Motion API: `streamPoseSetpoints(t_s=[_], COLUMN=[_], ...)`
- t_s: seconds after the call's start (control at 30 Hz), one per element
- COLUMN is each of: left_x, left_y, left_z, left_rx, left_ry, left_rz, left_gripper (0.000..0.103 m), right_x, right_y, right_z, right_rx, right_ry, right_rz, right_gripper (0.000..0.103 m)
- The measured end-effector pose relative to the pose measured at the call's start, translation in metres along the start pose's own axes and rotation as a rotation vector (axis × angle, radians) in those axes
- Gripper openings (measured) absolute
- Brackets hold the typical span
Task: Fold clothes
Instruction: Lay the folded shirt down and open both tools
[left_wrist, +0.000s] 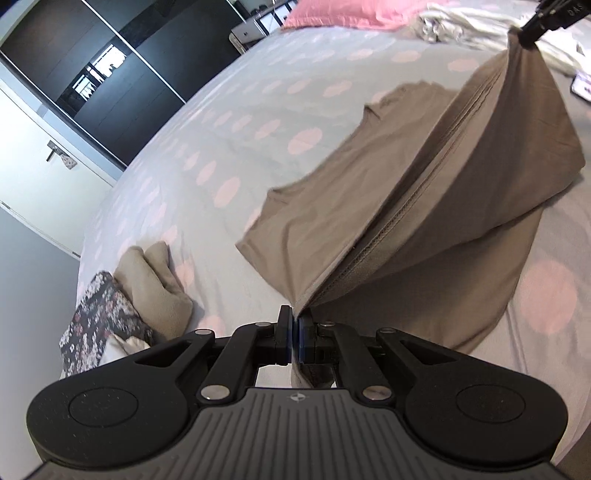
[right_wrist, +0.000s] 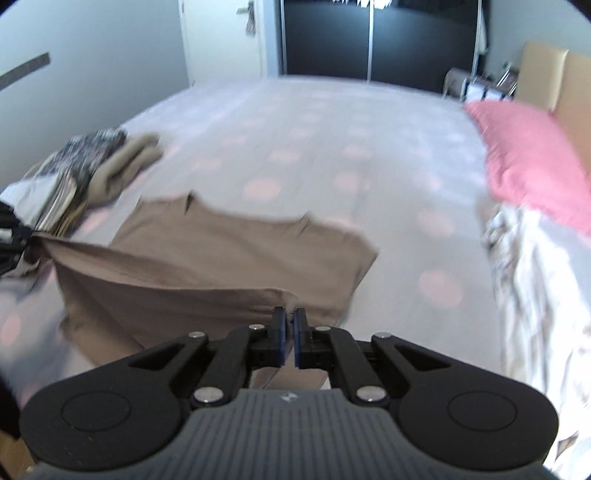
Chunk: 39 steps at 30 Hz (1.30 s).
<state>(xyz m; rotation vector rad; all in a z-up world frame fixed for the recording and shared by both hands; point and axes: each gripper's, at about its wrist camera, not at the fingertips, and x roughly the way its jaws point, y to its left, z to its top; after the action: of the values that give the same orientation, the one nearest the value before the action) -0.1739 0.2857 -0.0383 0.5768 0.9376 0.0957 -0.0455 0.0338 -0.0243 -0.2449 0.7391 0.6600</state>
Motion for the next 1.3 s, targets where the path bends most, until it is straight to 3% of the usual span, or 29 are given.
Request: streamPoseSetpoints(t_s=[0.27,0.63,0.83,0.97,1.3], left_x=[0.023,0.129,0.181,0.200,0.213], left_y=[0.016,0.040,0.045,0.046,0.063], left_z=[0.041,0.099,0.101,0.094,0.090], left_rx=[0.089,0.183,0.142,0.103,0.004], left_ry=[-0.005,0.137,0.197,0.180,0.131], left_rz=[0.016,-0.034,-0.071,-0.076,-0.102], left_gripper=[0.002,0.002,0.003,0.005,0.002], right_x=[0.022,0.129,0.189,0.214,0.225], right_y=[-0.005,-0.028,-0.032,-0.038,-0.045], right_z=[0.044,0.083,0.081,0.072,0.072], right_rx=[-0.107,-0.090,-0.082,-0.071,-0.015], right_ry=[-0.040,0.051,0.104,0.129,0.097], right_rz=[-0.128,-0.221,-0.234,-0.239,-0.245], right_gripper=[0.005,0.005,0.005,0.005,0.005])
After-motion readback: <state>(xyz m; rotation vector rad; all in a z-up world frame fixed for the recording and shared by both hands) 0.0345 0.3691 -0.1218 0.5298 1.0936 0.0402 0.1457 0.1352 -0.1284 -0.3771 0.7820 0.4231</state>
